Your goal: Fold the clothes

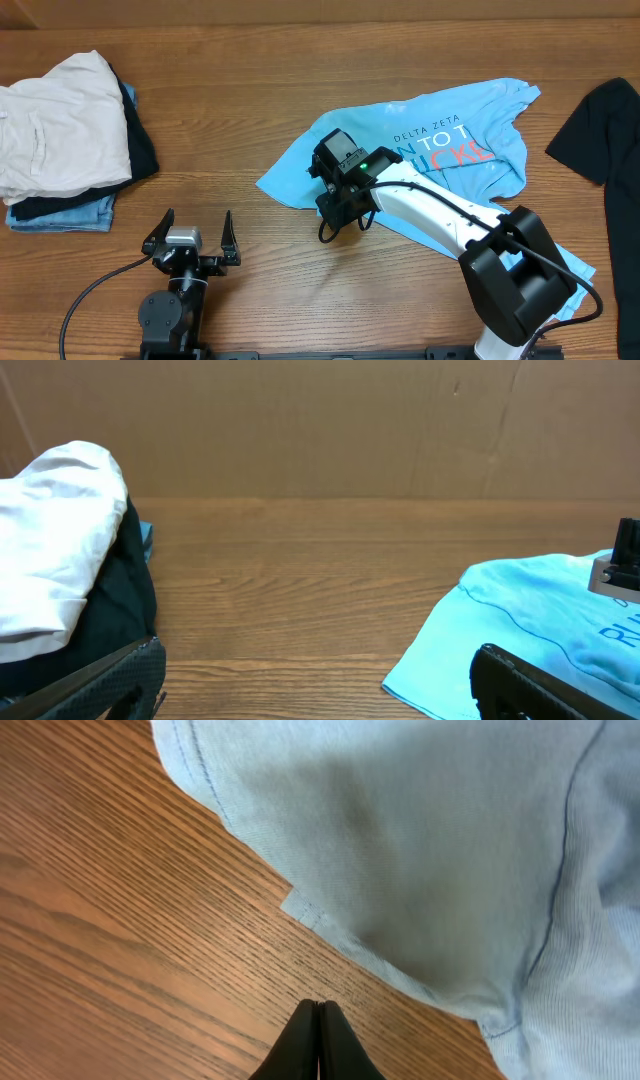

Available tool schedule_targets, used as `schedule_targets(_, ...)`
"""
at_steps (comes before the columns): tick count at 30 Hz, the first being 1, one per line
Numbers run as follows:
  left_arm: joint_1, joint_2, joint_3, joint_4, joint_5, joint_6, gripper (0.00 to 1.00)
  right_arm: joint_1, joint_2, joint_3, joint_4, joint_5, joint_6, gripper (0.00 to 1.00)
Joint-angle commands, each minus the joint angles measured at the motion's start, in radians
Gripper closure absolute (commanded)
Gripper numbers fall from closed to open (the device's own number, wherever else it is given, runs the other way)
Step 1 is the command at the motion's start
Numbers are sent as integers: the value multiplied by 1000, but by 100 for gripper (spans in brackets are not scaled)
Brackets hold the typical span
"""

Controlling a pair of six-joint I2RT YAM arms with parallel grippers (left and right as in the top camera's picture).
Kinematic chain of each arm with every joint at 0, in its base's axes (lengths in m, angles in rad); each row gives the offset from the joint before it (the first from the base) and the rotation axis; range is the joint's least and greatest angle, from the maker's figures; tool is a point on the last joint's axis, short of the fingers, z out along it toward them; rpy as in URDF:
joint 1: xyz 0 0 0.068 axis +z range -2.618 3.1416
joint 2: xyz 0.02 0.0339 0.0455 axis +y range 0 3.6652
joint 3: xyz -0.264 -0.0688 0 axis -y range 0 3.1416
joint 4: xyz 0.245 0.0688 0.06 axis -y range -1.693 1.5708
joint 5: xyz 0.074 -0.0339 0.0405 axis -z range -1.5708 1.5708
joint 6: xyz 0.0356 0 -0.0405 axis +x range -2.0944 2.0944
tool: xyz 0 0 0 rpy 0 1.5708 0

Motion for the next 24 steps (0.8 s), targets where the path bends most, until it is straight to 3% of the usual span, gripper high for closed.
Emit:
schedule_targets(1, -6, -7, -4, 0, 8, 22, 0, -1, 67, -4, 8, 11, -78, 96)
schedule_targets(7, -6, -7, -4, 0, 8, 22, 0, -1, 99, -3, 35, 77, -94, 96)
schedule_targets(24, -6, -7, -4, 0, 8, 22, 0, -1, 98, 71, -11, 21, -94, 96)
